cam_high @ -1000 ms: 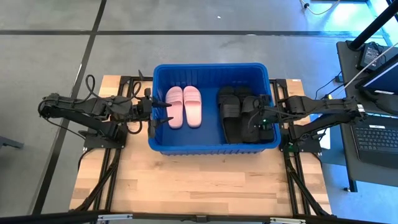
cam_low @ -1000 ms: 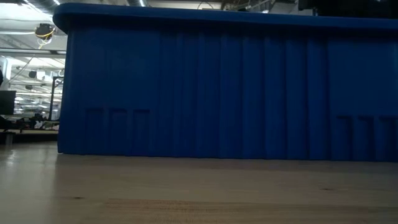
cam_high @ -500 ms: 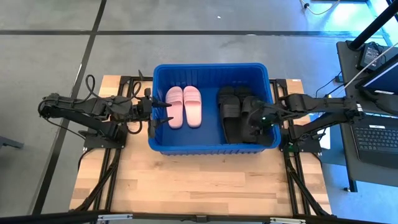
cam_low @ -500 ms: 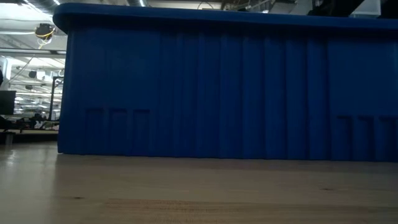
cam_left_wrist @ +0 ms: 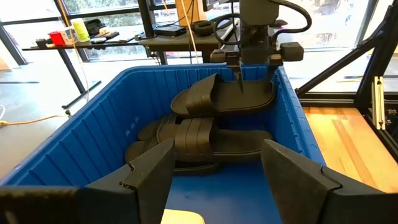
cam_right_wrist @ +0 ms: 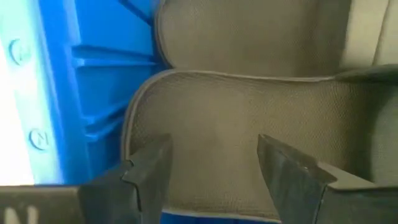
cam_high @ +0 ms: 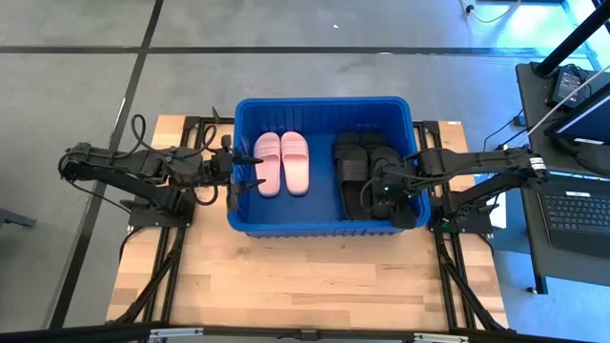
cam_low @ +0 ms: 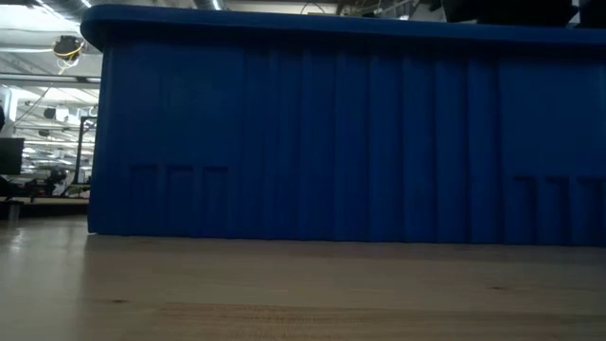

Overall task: Pick and place slides into bin
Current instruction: Adjust the black slippers in the blue bin

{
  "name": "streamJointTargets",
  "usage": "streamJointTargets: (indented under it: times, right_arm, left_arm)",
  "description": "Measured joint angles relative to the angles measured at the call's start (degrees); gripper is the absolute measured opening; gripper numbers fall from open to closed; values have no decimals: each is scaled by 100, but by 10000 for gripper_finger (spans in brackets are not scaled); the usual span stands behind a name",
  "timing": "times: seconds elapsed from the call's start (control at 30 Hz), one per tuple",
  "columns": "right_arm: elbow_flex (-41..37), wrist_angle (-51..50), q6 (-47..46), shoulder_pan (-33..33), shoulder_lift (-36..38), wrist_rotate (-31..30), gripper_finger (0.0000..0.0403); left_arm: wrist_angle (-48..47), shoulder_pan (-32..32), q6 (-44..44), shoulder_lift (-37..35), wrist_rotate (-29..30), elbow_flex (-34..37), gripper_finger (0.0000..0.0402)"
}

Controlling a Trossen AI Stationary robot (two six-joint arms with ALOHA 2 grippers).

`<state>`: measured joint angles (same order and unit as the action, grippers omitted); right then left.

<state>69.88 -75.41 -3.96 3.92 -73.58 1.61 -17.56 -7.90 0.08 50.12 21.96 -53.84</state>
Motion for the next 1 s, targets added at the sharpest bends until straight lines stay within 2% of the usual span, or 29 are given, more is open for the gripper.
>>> streamJointTargets:
  times: [0.13, 0.47, 1.0]
  right_arm:
    - [8, -171, 128, 0, -35, -36, 234]
    - [8, -398, 587, 0, -149, -787, 234]
    - [36, -424, 1322, -2, -988, -982, 234]
  left_arm:
    - [-1, 0, -1, 0, 0, 0, 234]
    - [-115, 0, -44, -1, 0, -2, 234]
    - [-264, -1, -159, 0, -2, -2, 234]
